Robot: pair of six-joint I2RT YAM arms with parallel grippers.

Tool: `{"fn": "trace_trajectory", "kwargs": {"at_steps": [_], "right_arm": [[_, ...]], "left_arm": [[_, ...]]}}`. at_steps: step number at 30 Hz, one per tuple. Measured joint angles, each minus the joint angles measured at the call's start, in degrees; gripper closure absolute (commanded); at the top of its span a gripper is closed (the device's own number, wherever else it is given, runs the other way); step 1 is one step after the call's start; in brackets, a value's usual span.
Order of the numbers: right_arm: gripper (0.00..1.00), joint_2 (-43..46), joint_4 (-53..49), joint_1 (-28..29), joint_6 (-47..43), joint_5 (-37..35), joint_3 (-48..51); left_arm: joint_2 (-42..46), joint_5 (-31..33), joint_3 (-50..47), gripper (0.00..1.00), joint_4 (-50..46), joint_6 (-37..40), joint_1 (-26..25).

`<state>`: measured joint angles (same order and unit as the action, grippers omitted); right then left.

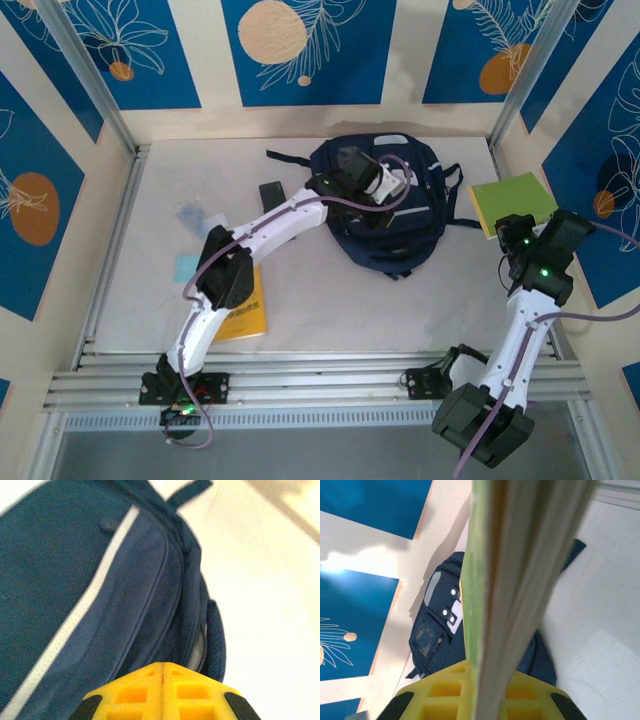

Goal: Pack books, pencil case, and school supplies into a backpack

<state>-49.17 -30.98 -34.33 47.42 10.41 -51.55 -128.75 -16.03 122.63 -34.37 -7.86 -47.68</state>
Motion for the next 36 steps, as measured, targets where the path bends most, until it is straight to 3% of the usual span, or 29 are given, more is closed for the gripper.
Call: {"fn": "trace_trajectory", "kwargs": {"at_steps": [4, 8, 14, 24, 34, 36], "right_arm": [[1.00, 1.5, 0.2, -0.6, 0.6, 0.6, 1.2], [1.00, 1.2, 1.6, -0.6, 1.6, 2.8, 3.3], [1.00, 0.6, 3.7, -0.6, 2.8, 5.9, 5.2], [1.00, 0.6, 5.1, -0.6, 3.4, 7.3, 5.9], [1.00, 0.3, 6.8, -0.6, 4.3, 7.7, 6.4], [1.00, -0.1, 7.0, -0.6, 4.4, 7.8, 6.4]], "left_arm": [[1.0, 0.1, 0.6, 1.00, 1.7, -0.3, 0.4], [0.6, 1.7, 0.6, 0.66, 1.9, 1.8, 0.4], [-2.7, 5.7, 0.3, 0.44, 2.7, 5.9, 0.4], [-10.8, 8.7, -0.2, 0.26, 2.0, 10.0, 0.4], [-19.6, 14.0, 15.0, 0.12, -8.8, 11.1, -0.3], [-19.8, 14.2, 15.6, 0.14, -9.6, 11.0, -0.4]]}}
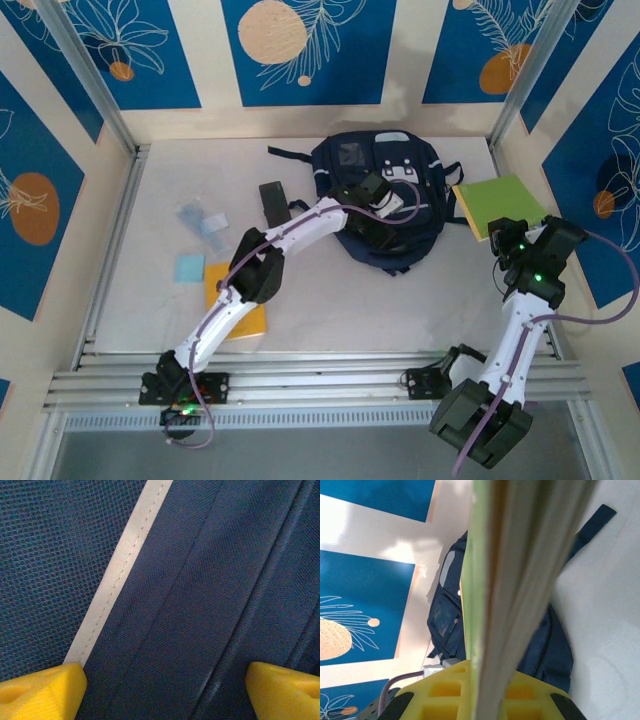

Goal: Pack books, pencil case, and school supplies into a backpack

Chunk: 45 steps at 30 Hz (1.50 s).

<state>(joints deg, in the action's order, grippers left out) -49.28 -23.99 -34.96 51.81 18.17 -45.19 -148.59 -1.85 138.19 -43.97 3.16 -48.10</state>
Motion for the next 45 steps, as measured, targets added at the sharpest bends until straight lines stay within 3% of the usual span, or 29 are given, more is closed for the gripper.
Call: {"fn": "trace_trajectory", "kwargs": {"at_steps": [3, 5, 10, 17, 25, 39, 45], "right_arm": [[1.00, -0.5, 0.4, 0.0, 0.3, 0.1, 0.0], [1.00, -0.8, 0.5, 0.0, 0.6, 0.1, 0.0], [1.00, -1.3, 1.1, 0.0, 1.4, 0.3, 0.3], [1.00, -1.3, 1.6, 0.0, 1.8, 0.5, 0.4], [1.00, -1.0, -0.3, -0.2, 0.5, -0.2, -1.2], [1.00, 3.0, -4.9, -0.3, -2.1, -6.2, -4.4], [1.00, 4.0, -3.3, 0.0, -0.3, -1.8, -0.8]], "left_arm": [[0.0, 0.5, 0.0, 0.13, -0.2, 0.4, -0.2], [0.0, 1.3, -0.1, 0.25, -0.2, 0.5, -0.5], [0.0, 4.0, -0.1, 1.00, -0.3, 1.7, -1.0], [1.2, 4.7, -2.3, 1.00, 1.3, 2.6, -1.7], [6.8, -3.8, -7.0, 1.00, -2.2, -0.3, -1.0], [15.0, -17.7, -7.5, 1.00, 1.2, -14.4, 4.1], [15.1, -21.6, -7.5, 1.00, 6.3, -20.7, 7.2]]}}
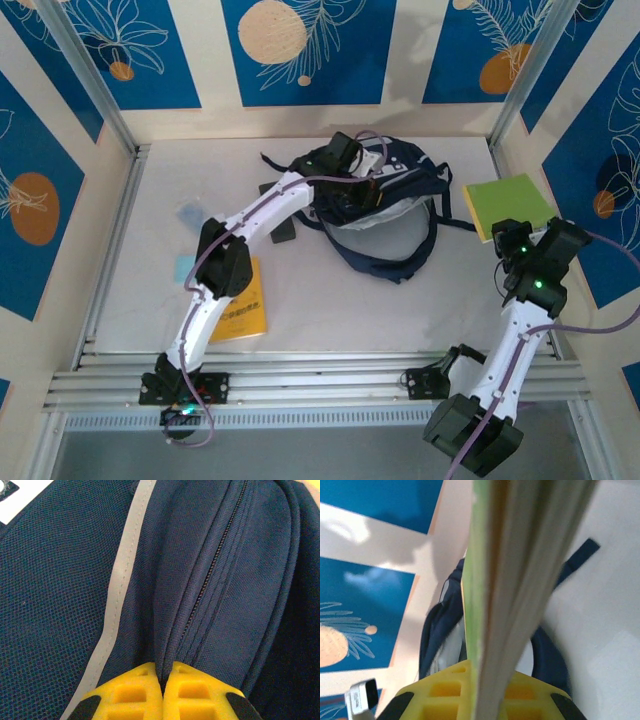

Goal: Pack books, pencil case, and school supplies into a backpack

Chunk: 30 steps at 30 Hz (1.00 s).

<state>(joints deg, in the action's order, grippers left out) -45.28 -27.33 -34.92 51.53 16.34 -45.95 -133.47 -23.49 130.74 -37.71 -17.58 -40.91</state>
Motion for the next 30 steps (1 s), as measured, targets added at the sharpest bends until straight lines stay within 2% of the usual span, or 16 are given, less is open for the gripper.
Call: {"fn": "trace_trajectory", "kwargs": {"at_steps": [5, 8, 12, 17, 23, 30], "right_arm": [[1.00, 0.0, 6.8, 4.5, 6.6, 5.5, 8.2], [1.00, -0.8, 11.9, 12.0, 10.2, 5.5, 11.8], [1.00, -4.3, 19.7, 23.1, 12.9, 2.7, 12.9], [1.00, -13.5, 29.8, 31.7, 15.0, -1.6, 12.9], [1.00, -25.6, 40.4, 39.3, 16.1, -6.9, 11.8], [1.00, -37.6, 49.8, 44.5, 16.5, -13.1, 9.5]], "left_arm": [[0.0, -1.1, 0.0, 1.00, 2.1, -2.6, 0.4], [0.0, -1.9, 0.0, 1.00, 2.4, -3.3, 0.4], [0.0, -2.7, 0.0, 1.00, 2.6, -3.5, 0.3], [0.0, -3.3, 0.0, 1.00, 2.6, -3.5, 0.2], [0.6, -3.5, 0.0, 1.00, 2.5, -3.3, 0.2], [1.9, -3.6, 0.0, 1.00, 2.3, -3.1, 0.1]]}}
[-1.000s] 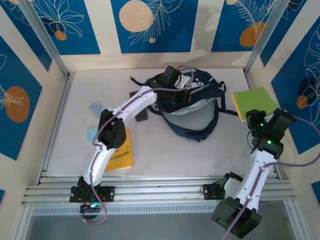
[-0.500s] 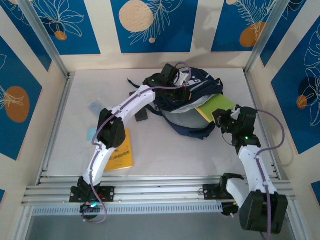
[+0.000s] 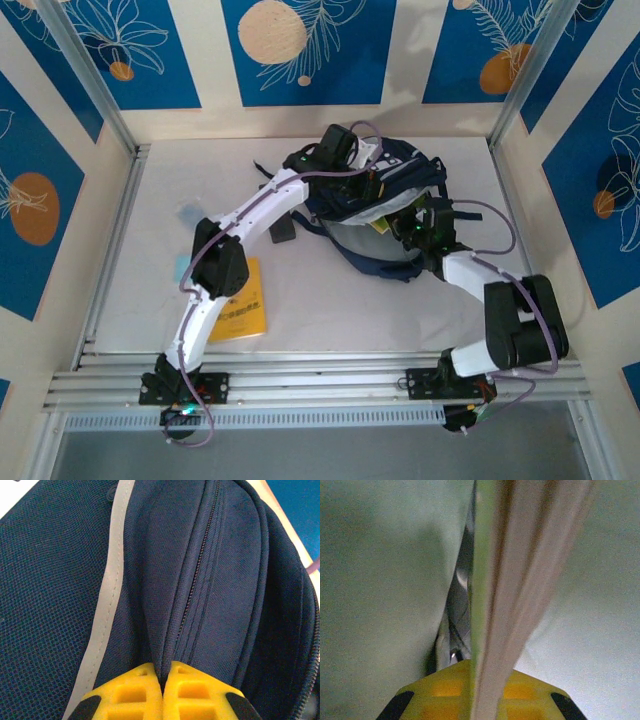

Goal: Pack books, pencil case, and school supplies into a backpack

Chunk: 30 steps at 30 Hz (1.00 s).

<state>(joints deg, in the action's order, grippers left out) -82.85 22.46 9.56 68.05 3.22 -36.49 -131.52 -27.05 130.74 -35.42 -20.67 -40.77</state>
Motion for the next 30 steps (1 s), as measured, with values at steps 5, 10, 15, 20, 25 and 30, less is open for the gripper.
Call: {"fn": "trace_trajectory", "kwargs": {"at_steps": [5, 10, 15, 20, 25, 30], "right_arm": [[1.00, -10.2, 8.4, 1.1, 3.1, -3.0, -3.4], [0.89, -16.1, 11.3, 2.1, 6.2, -4.2, -6.8], [0.46, -14.9, 6.2, 1.5, 6.6, -2.6, -7.9], [0.27, -6.6, -7.7, 0.1, 2.3, -0.8, -7.9], [0.25, 4.6, -24.9, -1.9, -6.5, -0.7, -8.2], [0.26, 15.6, -39.6, -3.7, -15.0, -0.2, -8.2]], "left_arm": [[0.9, 0.0, -0.1, 1.00, -0.6, 0.2, 0.0], [1.8, 0.1, -2.0, 1.00, -0.3, 0.2, 0.0], [2.3, 0.6, -3.7, 1.00, 0.7, 0.1, 0.0], [2.6, 0.7, -5.5, 1.00, 2.5, -0.3, 0.0], [3.6, 1.1, -8.4, 1.00, 4.8, -0.5, 0.0], [4.7, 1.6, -13.1, 1.00, 7.3, -0.5, 0.0]]}}
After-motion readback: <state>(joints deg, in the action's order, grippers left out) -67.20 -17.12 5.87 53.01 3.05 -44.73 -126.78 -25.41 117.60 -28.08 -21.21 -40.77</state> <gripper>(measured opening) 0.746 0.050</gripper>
